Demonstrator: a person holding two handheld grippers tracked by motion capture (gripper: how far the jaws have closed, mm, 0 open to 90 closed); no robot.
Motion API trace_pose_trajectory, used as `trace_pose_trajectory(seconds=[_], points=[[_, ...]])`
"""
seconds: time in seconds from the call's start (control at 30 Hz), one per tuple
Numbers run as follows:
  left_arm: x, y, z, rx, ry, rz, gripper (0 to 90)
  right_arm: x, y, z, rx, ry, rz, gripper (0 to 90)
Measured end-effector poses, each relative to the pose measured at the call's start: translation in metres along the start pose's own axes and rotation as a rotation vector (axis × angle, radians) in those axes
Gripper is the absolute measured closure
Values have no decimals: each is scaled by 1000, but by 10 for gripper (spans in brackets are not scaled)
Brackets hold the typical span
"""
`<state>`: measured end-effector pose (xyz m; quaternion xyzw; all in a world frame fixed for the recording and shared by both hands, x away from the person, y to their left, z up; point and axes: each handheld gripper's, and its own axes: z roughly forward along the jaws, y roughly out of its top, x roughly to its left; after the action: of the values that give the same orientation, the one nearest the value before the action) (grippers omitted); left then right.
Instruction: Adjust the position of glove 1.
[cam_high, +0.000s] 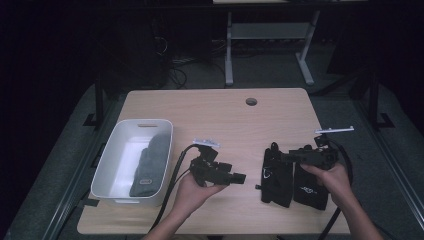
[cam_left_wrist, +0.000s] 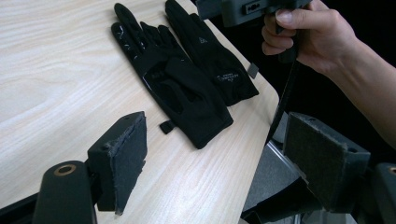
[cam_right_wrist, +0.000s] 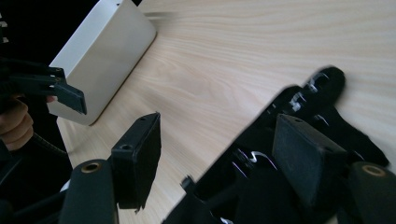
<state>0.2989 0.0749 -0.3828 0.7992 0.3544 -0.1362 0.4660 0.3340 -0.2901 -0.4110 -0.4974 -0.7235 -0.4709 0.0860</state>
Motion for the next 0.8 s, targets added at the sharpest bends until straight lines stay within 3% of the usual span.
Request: trace_pose_trajectory(seconds=[0.27, 0.47, 0.8], points=[[-1, 0, 10, 19, -10, 5, 215, -14, -17, -12, 5, -39, 20, 333], [-2, -1, 15, 21, -17, 5, 215, -22, -28, -22, -9, -93, -5, 375], [-4, -3, 23, 40, -23, 7, 215, -35, -45, -30, 11, -167, -21, 401]])
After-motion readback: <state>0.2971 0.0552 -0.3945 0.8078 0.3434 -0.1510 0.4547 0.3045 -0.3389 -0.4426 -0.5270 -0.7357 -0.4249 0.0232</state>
